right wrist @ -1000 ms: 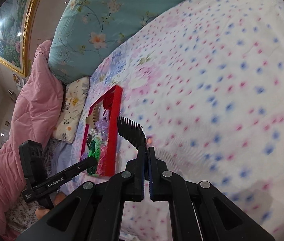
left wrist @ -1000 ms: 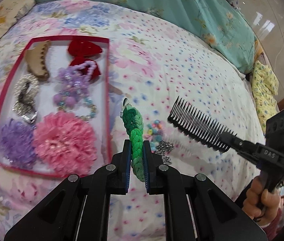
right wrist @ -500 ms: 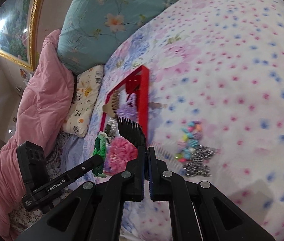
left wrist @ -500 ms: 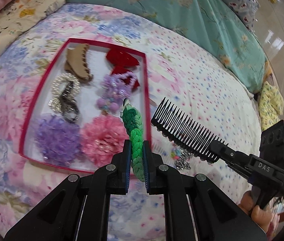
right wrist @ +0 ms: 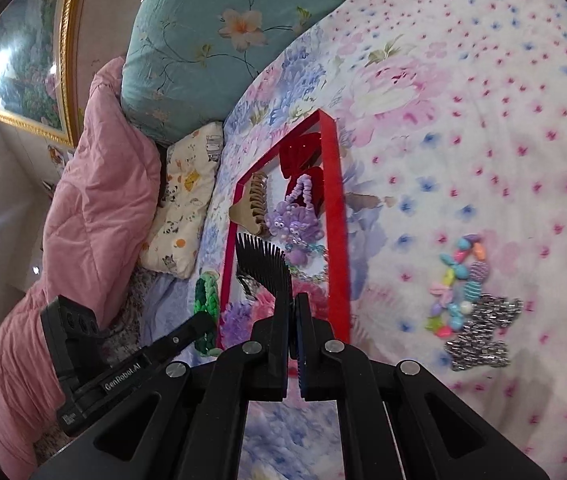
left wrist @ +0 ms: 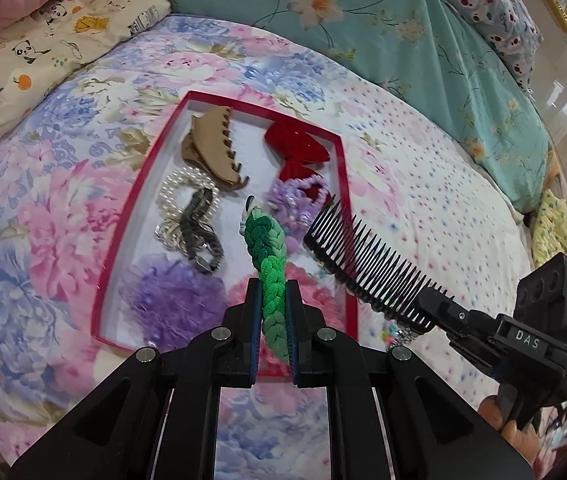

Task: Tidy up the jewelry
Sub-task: 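Carry the green hair tie and black comb into the box with both tools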

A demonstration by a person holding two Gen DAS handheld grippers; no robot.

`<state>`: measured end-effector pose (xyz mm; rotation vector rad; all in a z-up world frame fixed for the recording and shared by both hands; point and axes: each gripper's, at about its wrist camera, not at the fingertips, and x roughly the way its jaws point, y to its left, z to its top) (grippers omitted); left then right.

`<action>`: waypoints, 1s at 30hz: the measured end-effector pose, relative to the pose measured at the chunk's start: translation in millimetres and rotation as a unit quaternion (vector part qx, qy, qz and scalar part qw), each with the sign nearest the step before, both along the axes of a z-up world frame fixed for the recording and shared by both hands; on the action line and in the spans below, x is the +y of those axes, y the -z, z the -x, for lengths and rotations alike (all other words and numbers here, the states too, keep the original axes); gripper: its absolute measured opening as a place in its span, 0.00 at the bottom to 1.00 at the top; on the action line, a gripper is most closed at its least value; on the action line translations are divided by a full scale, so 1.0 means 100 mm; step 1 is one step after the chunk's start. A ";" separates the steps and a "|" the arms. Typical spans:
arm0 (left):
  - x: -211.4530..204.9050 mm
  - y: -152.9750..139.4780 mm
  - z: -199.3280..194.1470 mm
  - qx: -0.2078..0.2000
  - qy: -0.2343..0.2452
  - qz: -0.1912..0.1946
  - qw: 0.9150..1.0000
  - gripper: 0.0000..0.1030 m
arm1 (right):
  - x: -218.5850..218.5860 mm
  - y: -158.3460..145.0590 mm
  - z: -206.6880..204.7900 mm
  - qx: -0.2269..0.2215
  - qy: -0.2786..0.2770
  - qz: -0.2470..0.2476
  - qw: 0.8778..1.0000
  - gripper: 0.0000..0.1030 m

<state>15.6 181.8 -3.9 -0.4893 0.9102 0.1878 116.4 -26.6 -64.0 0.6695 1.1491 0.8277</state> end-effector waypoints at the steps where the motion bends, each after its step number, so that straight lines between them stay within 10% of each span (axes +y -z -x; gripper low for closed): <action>1: 0.02 0.00 -0.01 0.001 -0.001 -0.003 1.000 0.09 | 0.02 0.01 -0.02 0.003 0.005 -0.006 1.000 0.03; 10: 0.22 0.12 -0.21 0.017 0.000 -0.023 1.000 0.09 | 0.39 0.14 -0.15 0.019 0.022 -0.017 0.999 0.03; 30: 0.35 0.45 -0.38 0.048 0.020 -0.037 0.998 0.09 | 0.89 0.20 -0.19 -0.074 -0.044 0.130 0.988 0.09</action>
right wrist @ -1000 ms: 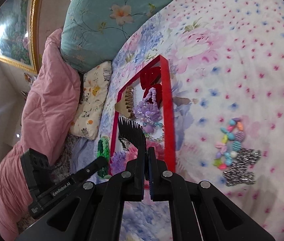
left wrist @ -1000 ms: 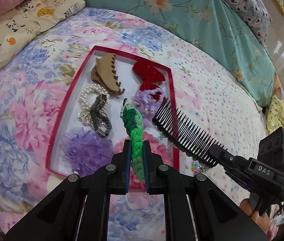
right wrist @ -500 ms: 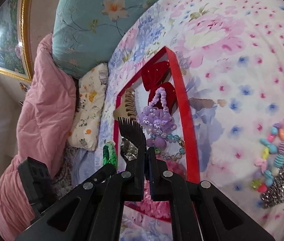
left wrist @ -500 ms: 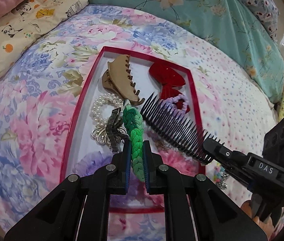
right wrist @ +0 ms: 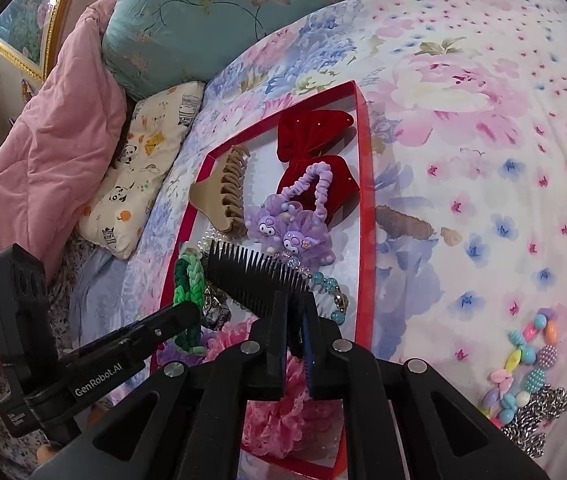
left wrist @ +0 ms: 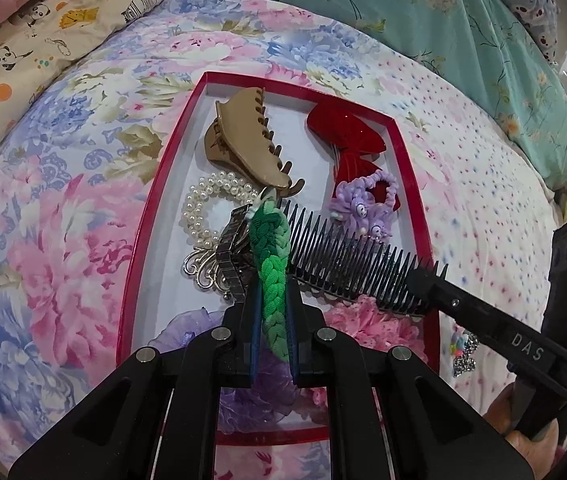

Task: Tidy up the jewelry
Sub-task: 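Carry the green hair tie and black comb into the box with both tools, then open both tools to release the hair tie and comb in the box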

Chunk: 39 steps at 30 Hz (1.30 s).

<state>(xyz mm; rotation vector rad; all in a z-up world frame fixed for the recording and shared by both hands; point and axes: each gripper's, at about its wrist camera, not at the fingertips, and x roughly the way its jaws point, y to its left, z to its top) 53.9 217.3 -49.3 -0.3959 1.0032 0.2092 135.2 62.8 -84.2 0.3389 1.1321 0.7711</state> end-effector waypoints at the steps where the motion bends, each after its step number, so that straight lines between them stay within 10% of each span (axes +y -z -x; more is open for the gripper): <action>1: 0.01 0.01 -0.01 0.001 0.000 0.001 1.000 0.09 | 0.00 0.01 -0.01 0.001 0.001 0.000 1.000 0.09; 13: 0.01 0.04 -0.04 0.005 0.002 0.004 1.000 0.10 | 0.01 -0.01 -0.04 -0.002 0.002 0.000 1.000 0.12; 20: -0.01 0.01 -0.01 0.005 -0.003 0.001 1.000 0.22 | -0.04 -0.09 -0.03 -0.017 0.007 -0.004 1.000 0.35; 39: -0.07 -0.15 0.23 -0.006 -0.015 -0.003 1.000 0.55 | -0.17 -0.27 0.14 -0.066 0.006 0.026 0.997 0.56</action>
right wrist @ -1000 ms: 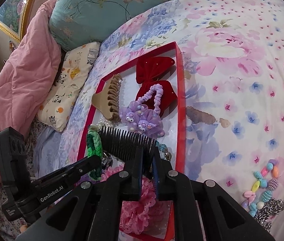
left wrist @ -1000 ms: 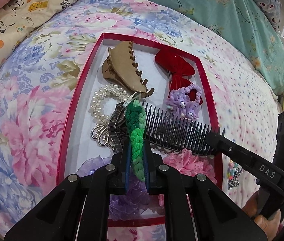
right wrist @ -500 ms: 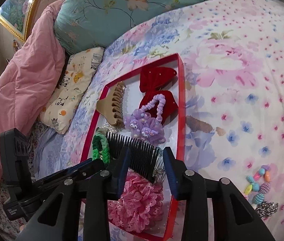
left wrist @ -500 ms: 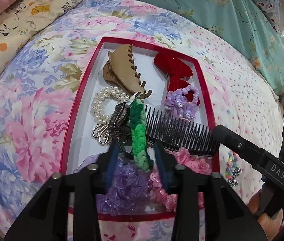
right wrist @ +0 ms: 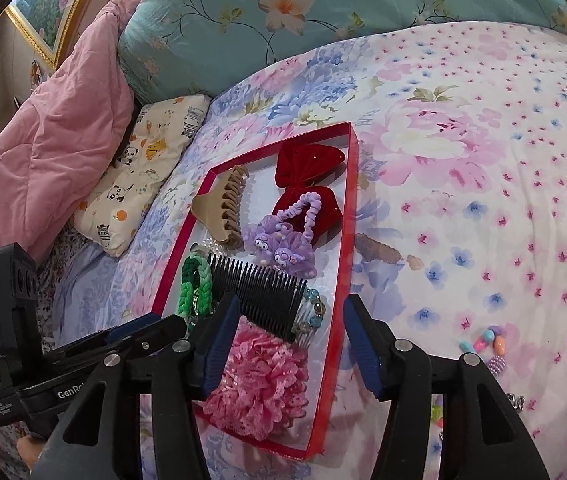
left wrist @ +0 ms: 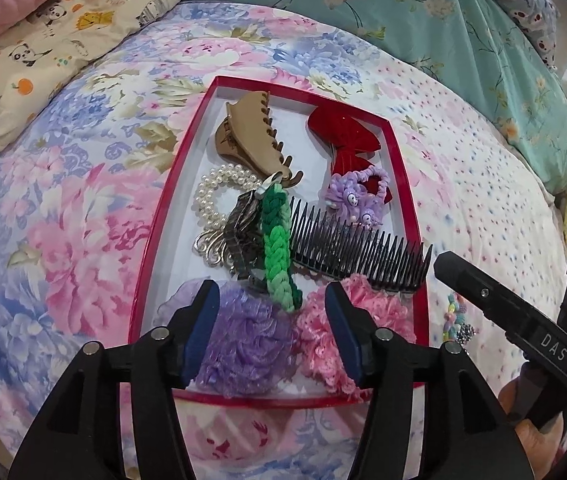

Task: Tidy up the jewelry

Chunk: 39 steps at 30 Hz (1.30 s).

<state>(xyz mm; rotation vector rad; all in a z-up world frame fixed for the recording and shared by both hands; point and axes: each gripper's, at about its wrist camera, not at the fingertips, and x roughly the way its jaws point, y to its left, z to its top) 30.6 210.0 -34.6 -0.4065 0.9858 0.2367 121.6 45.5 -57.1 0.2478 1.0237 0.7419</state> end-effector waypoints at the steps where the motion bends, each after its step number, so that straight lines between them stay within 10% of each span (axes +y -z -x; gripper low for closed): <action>1: 0.00 -0.01 0.02 -0.001 -0.002 0.001 1.000 0.59 | -0.01 -0.01 0.01 0.000 0.001 -0.001 1.000 0.57; 7: 0.05 -0.03 0.14 -0.003 -0.019 0.011 1.000 0.74 | -0.07 -0.05 0.08 -0.002 0.001 -0.010 1.000 0.68; 27: 0.20 -0.02 0.58 -0.023 -0.079 0.075 0.994 0.78 | -0.29 -0.02 0.22 0.032 0.016 -0.058 0.998 0.79; 39: -0.03 -0.25 0.92 0.008 -0.085 -0.092 0.992 0.92 | -0.31 -0.24 0.55 -0.042 -0.029 -0.003 0.999 0.87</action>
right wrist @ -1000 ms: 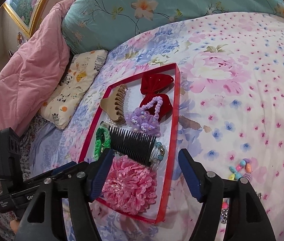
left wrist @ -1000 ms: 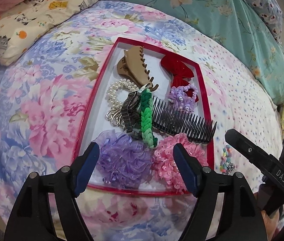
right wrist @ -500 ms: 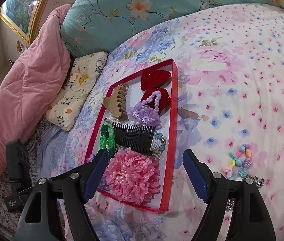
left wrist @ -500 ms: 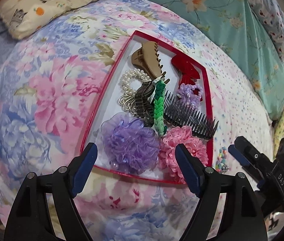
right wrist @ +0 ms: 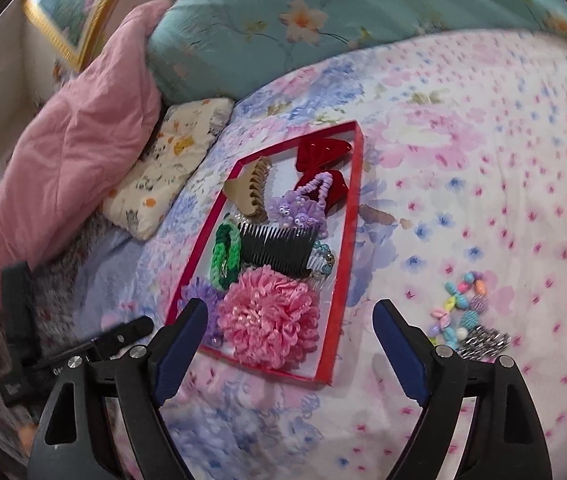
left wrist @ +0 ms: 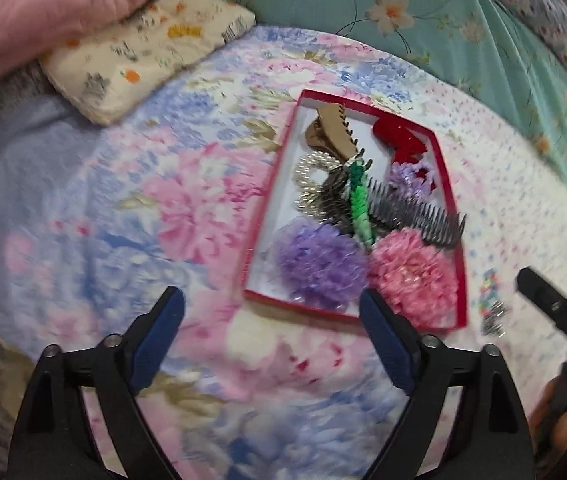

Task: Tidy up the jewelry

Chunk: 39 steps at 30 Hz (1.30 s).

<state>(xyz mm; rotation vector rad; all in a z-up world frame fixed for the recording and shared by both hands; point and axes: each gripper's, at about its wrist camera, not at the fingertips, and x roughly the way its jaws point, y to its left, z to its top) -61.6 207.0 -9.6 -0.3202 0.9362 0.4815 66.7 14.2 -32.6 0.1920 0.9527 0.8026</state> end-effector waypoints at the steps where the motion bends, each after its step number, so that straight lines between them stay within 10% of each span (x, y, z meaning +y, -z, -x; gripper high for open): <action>1: -0.03 -0.03 0.03 0.003 0.002 -0.016 1.000 0.93 | 0.01 -0.05 0.04 -0.013 -0.007 0.011 1.000 0.89; 18: -0.24 -0.64 0.22 -0.008 0.025 -0.132 0.991 1.00 | 0.20 -0.63 0.58 -0.159 -0.127 0.165 0.965 0.99; 39: -0.22 0.08 0.04 0.024 0.003 -0.090 0.996 1.00 | 0.28 -0.10 0.36 -0.100 -0.040 0.136 0.985 0.99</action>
